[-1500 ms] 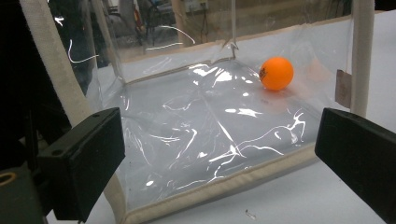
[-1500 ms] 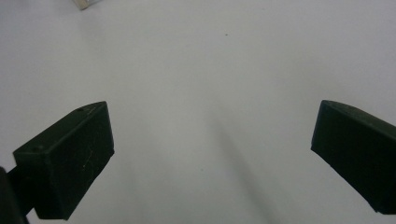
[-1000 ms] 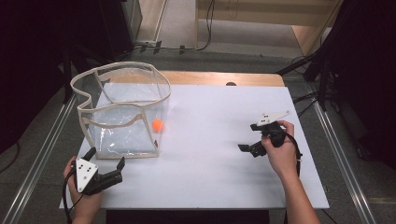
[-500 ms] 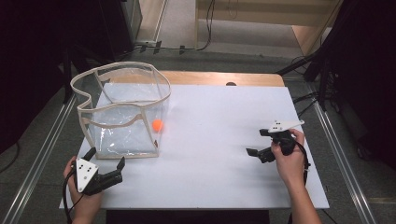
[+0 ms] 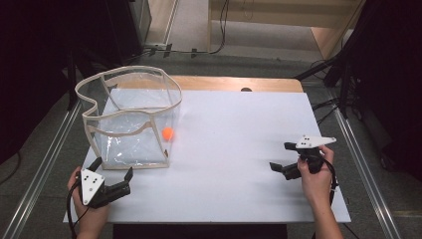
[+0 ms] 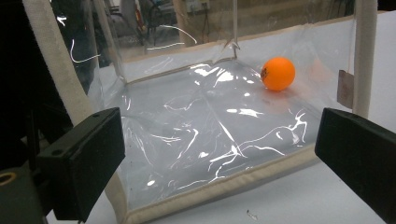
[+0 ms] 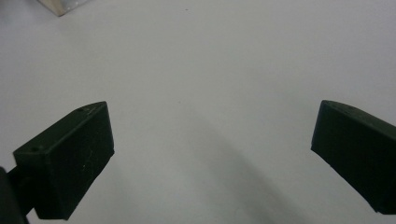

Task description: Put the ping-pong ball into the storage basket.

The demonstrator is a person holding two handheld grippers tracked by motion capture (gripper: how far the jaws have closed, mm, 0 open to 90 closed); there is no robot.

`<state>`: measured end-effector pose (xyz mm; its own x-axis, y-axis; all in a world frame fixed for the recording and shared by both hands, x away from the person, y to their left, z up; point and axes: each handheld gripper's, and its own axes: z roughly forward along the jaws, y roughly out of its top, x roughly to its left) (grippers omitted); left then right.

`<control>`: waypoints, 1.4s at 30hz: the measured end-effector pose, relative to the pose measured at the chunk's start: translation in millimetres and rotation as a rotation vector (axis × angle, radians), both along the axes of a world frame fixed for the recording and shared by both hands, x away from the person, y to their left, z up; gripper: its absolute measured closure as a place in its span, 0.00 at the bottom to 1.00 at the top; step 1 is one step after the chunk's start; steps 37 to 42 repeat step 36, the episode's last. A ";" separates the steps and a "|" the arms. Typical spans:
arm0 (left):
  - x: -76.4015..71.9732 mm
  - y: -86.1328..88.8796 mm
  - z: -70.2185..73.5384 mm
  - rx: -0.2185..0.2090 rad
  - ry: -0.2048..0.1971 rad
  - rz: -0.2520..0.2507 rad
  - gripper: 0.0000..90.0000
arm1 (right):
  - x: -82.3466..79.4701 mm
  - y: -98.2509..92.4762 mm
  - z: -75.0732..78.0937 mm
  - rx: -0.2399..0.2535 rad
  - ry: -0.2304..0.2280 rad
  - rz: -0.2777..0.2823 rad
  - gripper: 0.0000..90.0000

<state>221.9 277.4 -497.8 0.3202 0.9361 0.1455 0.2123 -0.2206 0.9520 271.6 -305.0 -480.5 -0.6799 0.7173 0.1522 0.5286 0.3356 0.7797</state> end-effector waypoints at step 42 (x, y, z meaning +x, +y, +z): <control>-0.6 1.5 0.9 -0.015 -0.007 -0.004 0.02 | -49.5 -54.9 -29.9 0.136 -0.104 -0.148 0.00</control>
